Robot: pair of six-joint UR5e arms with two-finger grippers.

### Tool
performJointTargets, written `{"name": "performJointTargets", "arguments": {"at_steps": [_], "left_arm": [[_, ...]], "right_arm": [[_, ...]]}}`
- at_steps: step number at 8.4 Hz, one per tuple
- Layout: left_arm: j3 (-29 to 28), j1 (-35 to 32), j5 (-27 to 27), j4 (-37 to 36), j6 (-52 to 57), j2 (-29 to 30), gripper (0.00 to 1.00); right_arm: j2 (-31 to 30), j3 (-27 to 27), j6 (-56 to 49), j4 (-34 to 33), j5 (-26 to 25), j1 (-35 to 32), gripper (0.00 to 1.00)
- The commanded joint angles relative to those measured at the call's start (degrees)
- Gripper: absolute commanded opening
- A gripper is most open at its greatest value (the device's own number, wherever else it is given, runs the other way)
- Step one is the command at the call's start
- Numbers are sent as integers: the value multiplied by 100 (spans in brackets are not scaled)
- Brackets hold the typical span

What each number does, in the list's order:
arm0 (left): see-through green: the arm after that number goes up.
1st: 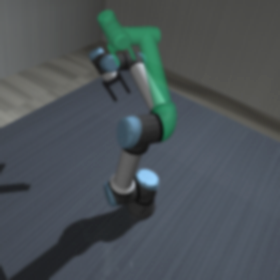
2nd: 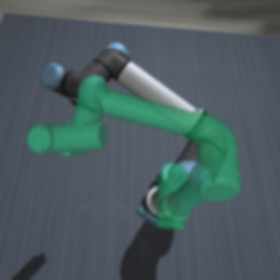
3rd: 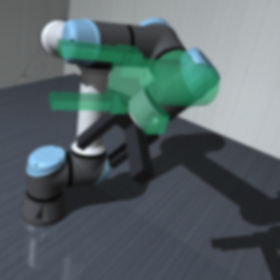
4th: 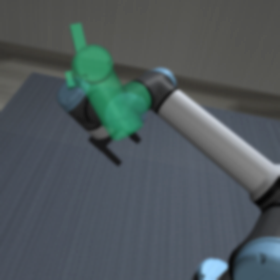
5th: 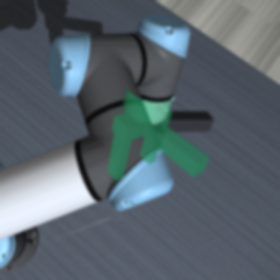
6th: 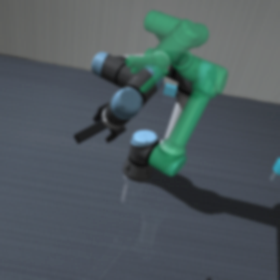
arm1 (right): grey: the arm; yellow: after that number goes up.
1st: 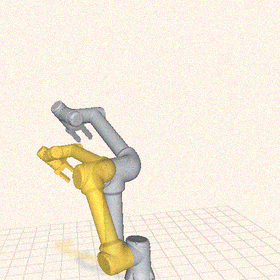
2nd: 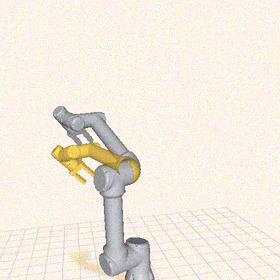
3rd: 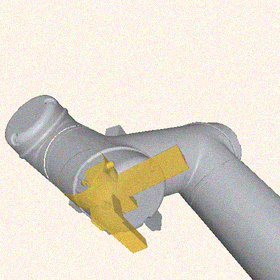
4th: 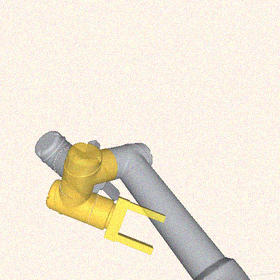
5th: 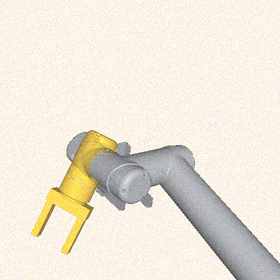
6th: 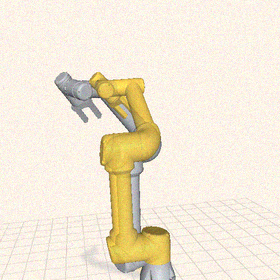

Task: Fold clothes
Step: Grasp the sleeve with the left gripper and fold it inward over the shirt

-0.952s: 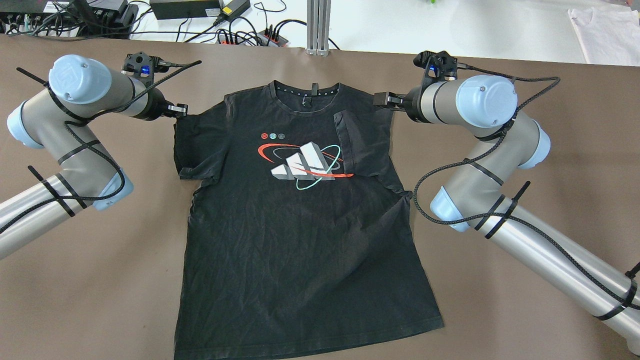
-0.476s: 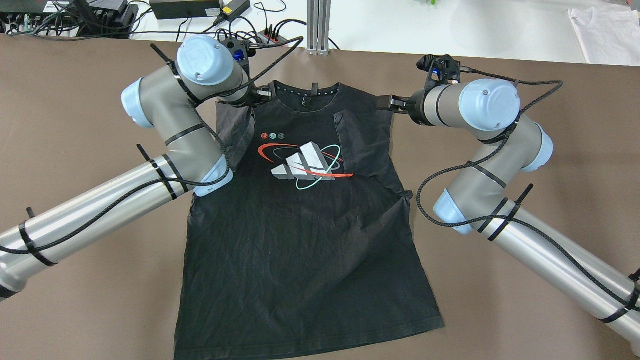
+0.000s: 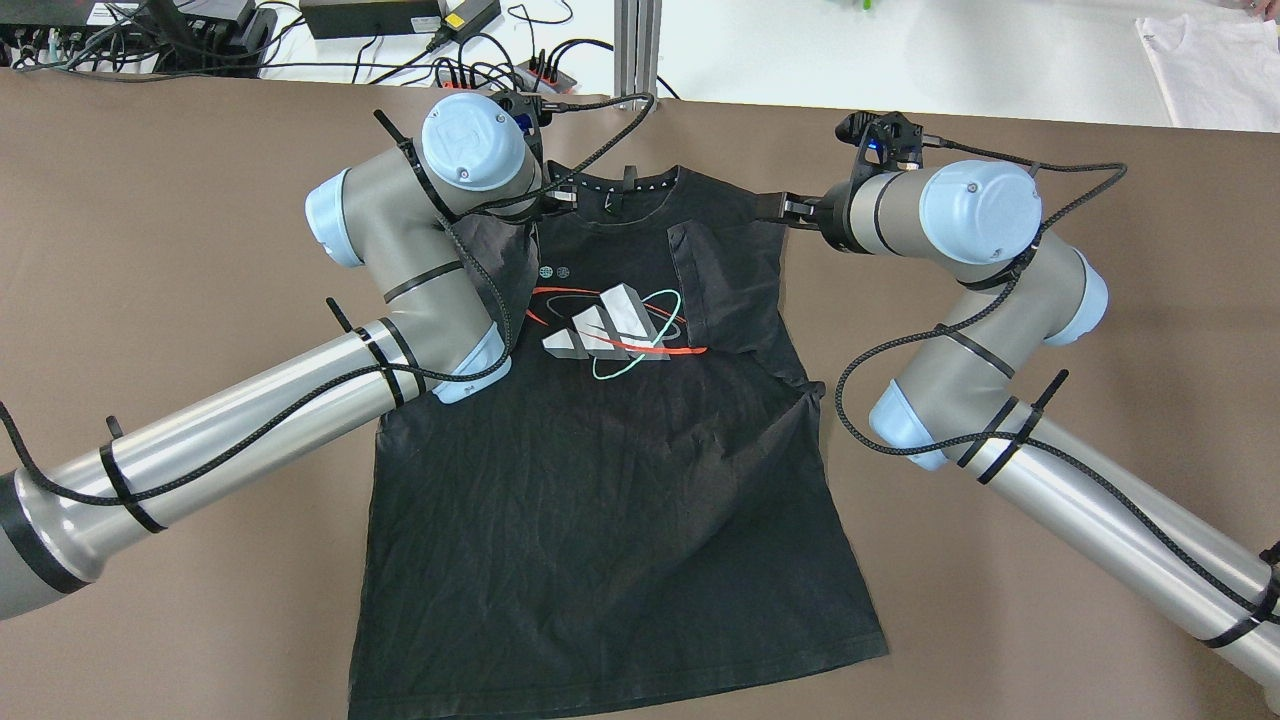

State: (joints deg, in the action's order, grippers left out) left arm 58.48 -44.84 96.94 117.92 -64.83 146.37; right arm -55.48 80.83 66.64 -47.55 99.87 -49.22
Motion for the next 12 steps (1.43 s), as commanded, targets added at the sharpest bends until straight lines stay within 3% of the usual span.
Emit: {"name": "performJointTargets", "arguments": {"at_steps": [1, 4, 5, 6, 7, 9, 12], "left_arm": [[-4, 54, -52, 12, -12, 32, 0], [-3, 72, -52, 12, -91, 76, 0], [-3, 72, -52, 21, -82, 76, 8], [-3, 72, -61, 82, -82, 76, 50], [-3, 72, -61, 335, -39, 24, 100], [40, 72, -44, 408, -21, 23, 100], [898, -15, 305, 346, -134, -291, 100]], "right_arm": [[-50, -6, -2, 35, -2, 0, 94], [-103, -6, -2, 80, -2, 0, 94], [-103, -6, -2, 71, -2, -8, 94], [-103, -6, -2, 80, -2, 0, 94], [-103, -6, -2, 80, -2, -8, 94], [-103, -6, -272, 71, 50, -9, 94], [-181, 81, -495, 45, 322, -17, 94]]}}
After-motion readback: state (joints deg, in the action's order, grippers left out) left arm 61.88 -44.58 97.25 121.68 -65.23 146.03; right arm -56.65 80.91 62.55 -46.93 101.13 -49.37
